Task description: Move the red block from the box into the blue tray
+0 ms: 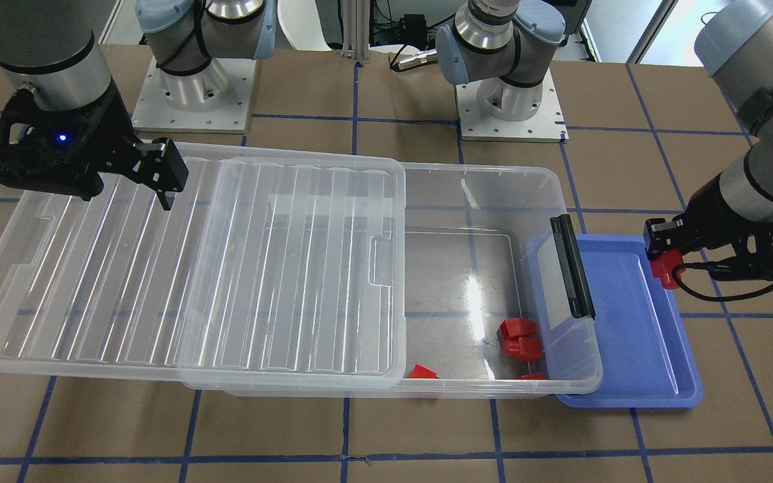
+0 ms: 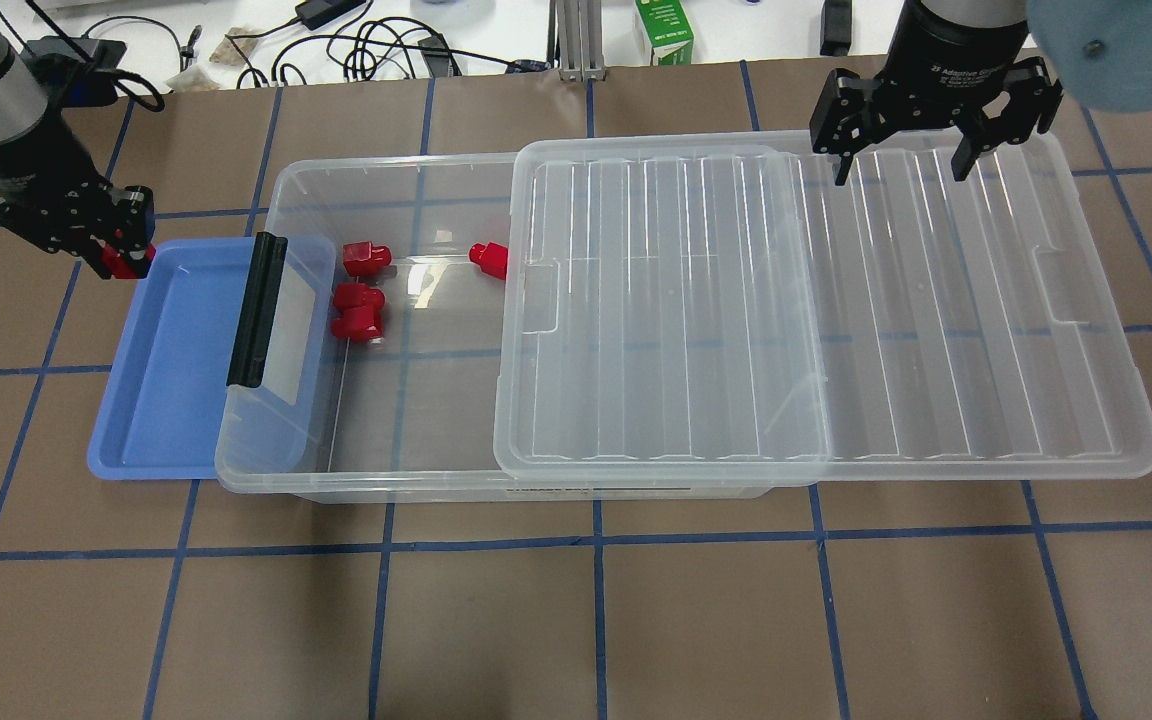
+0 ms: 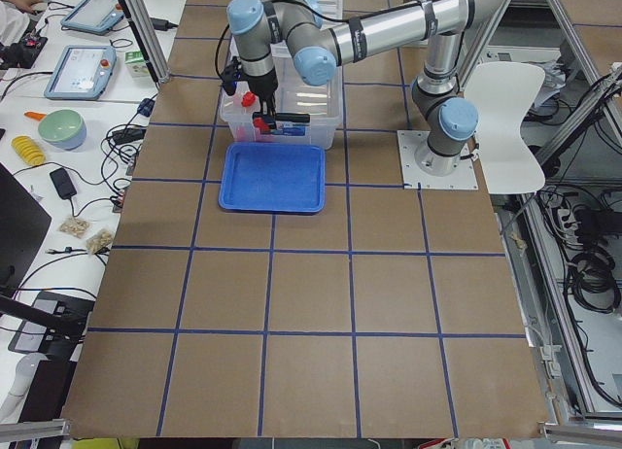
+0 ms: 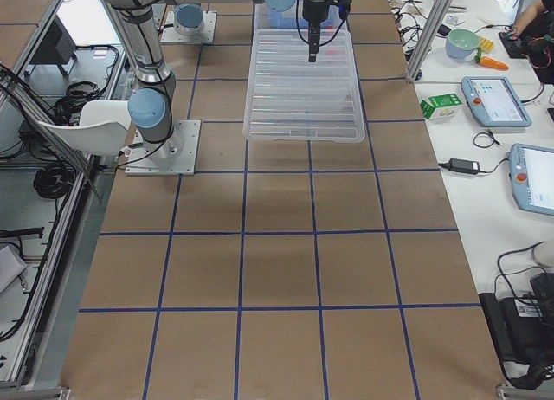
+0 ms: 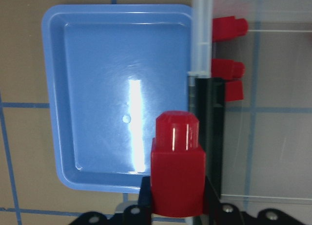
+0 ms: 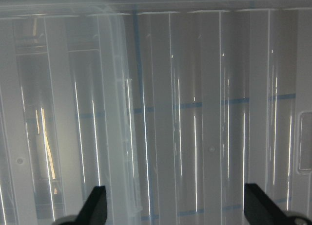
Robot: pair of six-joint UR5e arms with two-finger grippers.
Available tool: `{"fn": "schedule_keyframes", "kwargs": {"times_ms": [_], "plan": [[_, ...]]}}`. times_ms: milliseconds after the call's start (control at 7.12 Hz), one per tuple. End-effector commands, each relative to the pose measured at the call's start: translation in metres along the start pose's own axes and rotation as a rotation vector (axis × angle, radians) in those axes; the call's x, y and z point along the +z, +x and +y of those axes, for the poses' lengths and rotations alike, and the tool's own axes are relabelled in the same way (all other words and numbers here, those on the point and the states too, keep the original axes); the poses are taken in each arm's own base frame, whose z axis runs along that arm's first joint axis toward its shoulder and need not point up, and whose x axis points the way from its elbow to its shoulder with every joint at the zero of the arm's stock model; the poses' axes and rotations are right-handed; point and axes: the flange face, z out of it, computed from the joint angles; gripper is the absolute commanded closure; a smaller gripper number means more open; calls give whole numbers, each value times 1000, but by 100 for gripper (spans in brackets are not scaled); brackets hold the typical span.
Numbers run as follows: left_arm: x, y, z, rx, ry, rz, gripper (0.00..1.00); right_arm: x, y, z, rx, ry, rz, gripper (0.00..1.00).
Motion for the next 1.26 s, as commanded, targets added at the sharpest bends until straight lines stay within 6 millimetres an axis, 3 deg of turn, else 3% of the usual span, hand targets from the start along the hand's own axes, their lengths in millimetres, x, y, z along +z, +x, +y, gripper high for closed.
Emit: {"fn": "schedule_keyframes", "kwargs": {"times_ms": [0,140,421,561,702,842,1123], "plan": [[67,-20,-13,-8,16,0,100,-3,23,-7,-9,3,6,0],[93,-18,-16,-8,6,4,100,-12,55,-7,-71,11,52,0],[138,-17,-27,-4,-40,21,100,-18,173,-5,-72,-2,59,0],[157,-18,-35,-3,-46,31,100,-11,216,-2,-132,-20,62,0],[173,-11,-41,5,-58,78,100,-3,245,0,-113,-38,52,0],[184,-11,-43,7,-73,85,100,14,271,5,-107,-69,36,0],[195,-13,-48,42,-70,83,100,91,300,24,-113,-109,9,0]]}}
